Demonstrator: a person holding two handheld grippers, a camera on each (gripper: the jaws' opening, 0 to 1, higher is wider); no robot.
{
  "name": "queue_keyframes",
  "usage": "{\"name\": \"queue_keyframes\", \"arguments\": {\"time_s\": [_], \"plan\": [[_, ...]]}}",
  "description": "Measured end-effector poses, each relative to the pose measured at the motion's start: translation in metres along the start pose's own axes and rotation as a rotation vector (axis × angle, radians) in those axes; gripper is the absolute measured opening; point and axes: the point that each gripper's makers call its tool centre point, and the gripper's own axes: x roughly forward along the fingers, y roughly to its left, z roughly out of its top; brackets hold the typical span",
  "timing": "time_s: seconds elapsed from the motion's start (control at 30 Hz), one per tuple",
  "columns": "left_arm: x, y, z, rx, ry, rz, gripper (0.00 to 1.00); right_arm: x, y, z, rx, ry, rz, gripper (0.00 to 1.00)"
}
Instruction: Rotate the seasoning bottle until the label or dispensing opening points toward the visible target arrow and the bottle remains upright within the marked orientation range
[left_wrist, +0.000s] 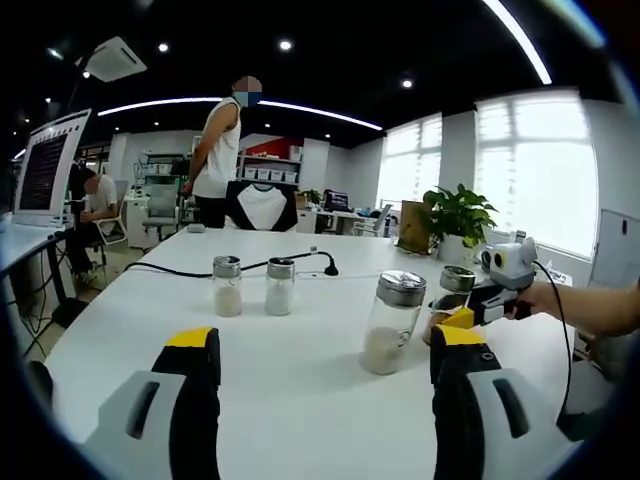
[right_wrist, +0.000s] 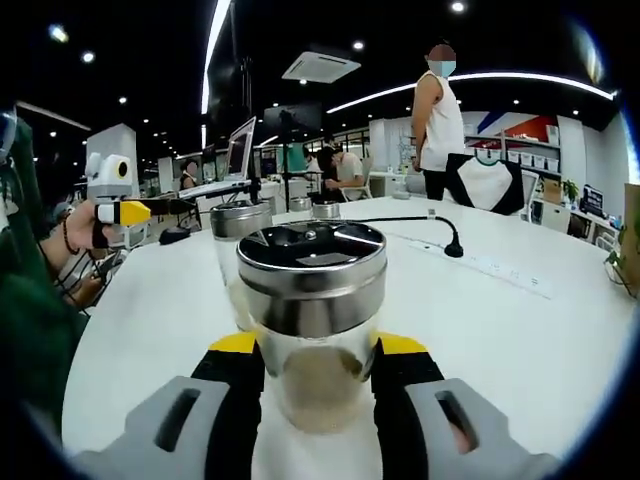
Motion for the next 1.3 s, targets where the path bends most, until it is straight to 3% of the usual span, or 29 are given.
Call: {"name": "queue_keyframes", "arguments": {"time_s": [0.1, 0.17, 0.3, 0.47, 0.67, 0.8, 0.9, 1.03, 1.07, 1.17, 1.3], "plan": [[0.000, -0.001, 0.000, -0.001, -0.001, -0.004, 0.91, 0.002, -0.001, -0.003, 0.011, 0.019, -0.009, 0.42], [0.000, -0.001, -0.001, -0.001, 0.002, -0.002, 0.91, 0.005, -0.004, -0.009, -0.032, 0.036, -0.028, 0.47], [-0.001, 0.001, -0.001, -0.002, 0.004, 0.002, 0.91, 0.004, 0.003, 0.002, 0.010, -0.026, -0.019, 0.54], [-0.001, 0.002, -0.002, -0.005, 0.001, 0.004, 0.91, -0.001, -0.003, 0.006, 0.023, -0.036, -0.087, 0.59], [0.000, 0.003, -0.005, -0.011, -0.003, 0.004, 0.91, -0.010, -0.012, 0.007, 0.102, -0.086, -0.253, 0.60], [0.001, 0.003, -0.005, -0.019, -0.006, 0.002, 0.91, -0.015, -0.006, 0.012, 0.127, -0.129, -0.297, 0.60], [0.003, 0.001, -0.004, -0.018, -0.005, -0.001, 0.91, -0.022, -0.008, 0.020, 0.181, -0.168, -0.382, 0.59], [0.004, -0.002, -0.003, -0.016, -0.003, -0.006, 0.91, -0.030, -0.007, 0.032, 0.147, -0.185, -0.460, 0.59], [0.004, -0.002, -0.003, -0.012, -0.003, -0.004, 0.91, -0.031, -0.007, 0.033, 0.173, -0.194, -0.479, 0.59], [0.005, -0.003, -0.001, -0.011, -0.006, -0.004, 0.91, -0.031, -0.007, 0.026, 0.236, -0.156, -0.531, 0.58], [0.006, -0.004, -0.001, -0.020, -0.010, -0.007, 0.91, -0.028, -0.006, 0.026, 0.237, -0.142, -0.597, 0.57]]}}
